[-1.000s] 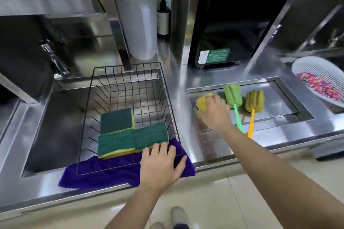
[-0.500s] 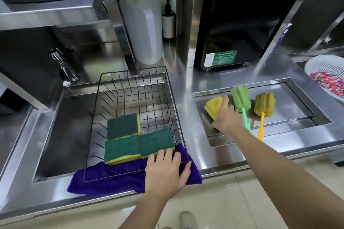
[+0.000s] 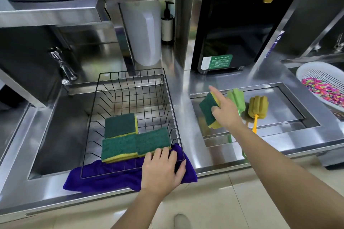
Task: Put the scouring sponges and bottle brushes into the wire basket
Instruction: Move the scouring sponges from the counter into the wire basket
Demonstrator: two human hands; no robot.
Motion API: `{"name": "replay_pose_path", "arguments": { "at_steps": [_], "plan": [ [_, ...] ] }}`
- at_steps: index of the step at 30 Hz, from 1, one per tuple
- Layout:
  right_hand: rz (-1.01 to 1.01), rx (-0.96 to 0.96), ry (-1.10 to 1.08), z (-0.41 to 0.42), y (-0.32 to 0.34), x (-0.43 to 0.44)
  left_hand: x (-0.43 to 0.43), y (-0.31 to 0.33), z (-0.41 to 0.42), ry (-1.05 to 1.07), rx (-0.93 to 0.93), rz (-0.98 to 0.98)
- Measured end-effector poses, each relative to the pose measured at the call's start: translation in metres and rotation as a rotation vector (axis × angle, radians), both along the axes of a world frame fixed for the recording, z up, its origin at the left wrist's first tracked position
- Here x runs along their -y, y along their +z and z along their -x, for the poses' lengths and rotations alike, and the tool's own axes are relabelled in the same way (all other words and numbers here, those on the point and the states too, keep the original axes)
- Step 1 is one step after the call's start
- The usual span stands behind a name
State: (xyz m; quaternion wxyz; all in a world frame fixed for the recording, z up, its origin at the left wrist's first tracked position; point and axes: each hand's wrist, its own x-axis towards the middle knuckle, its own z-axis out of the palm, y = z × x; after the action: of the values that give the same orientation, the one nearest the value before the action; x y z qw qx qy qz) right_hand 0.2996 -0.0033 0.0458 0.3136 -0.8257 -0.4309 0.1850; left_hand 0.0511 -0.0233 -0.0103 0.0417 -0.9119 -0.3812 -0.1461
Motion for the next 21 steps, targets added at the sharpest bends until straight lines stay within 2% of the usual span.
{"name": "replay_pose_path", "arguments": {
  "at_steps": [4, 10, 13, 17, 21],
  "plan": [
    [-0.092, -0.065, 0.025, 0.013, 0.016, -0.012, 0.000, 0.003, 0.000, 0.005, -0.009, 0.027],
    [-0.241, -0.389, -0.079, 0.032, 0.032, -0.035, -0.002, 0.005, 0.013, -0.019, 0.039, -0.011],
    [-0.240, -0.505, -0.111, 0.043, 0.038, -0.046, -0.006, 0.005, 0.032, 0.082, 0.115, -0.024],
    [-0.128, -0.696, 0.138, 0.062, 0.034, -0.057, -0.016, 0.003, 0.056, 0.200, 0.132, -0.079],
    [-0.108, -0.693, 0.248, 0.081, 0.026, -0.073, -0.018, -0.002, 0.060, 0.181, 0.136, -0.117]
  ]
}}
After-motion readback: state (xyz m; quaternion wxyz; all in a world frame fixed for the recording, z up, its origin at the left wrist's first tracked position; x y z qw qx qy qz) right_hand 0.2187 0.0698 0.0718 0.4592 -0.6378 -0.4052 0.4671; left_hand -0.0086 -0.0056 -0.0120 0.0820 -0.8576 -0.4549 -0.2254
